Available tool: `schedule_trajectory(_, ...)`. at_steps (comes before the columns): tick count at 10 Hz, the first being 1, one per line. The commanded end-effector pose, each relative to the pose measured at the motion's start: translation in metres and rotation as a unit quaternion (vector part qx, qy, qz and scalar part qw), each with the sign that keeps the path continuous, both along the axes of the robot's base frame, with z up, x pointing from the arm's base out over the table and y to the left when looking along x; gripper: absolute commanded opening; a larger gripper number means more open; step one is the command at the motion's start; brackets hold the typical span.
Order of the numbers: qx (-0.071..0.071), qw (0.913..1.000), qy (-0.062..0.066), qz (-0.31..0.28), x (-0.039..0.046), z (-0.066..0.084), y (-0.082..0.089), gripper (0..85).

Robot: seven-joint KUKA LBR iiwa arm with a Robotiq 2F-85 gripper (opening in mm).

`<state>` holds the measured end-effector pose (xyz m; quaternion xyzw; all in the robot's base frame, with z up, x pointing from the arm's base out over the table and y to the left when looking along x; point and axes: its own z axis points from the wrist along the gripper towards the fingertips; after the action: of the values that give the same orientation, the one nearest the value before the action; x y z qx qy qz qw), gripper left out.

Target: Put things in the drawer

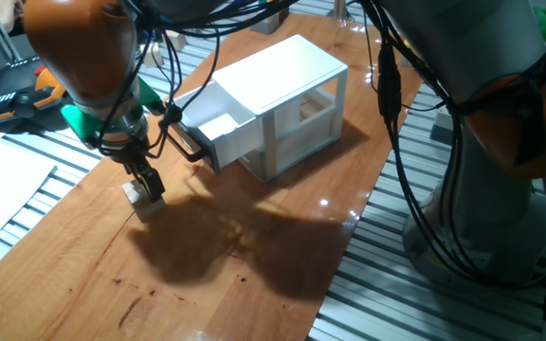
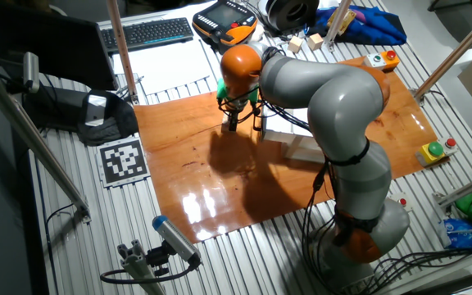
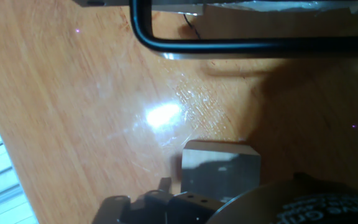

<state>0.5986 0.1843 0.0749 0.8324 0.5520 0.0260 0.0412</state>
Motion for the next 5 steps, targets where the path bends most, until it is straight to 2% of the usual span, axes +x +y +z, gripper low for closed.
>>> schedule_trajectory(1, 0.000, 1.0000, -0.002, 0.002, 0.0002, 0.0002, 0.0000, 85.0)
schedule_trajectory(2, -0.004, 0.9999, -0.006, 0.007, 0.0003, 0.0005, -0.0001, 85.0)
schedule_trajectory(5, -0.004, 0.9998, -0.009, 0.019, -0.0020, -0.0031, -0.0030, 85.0)
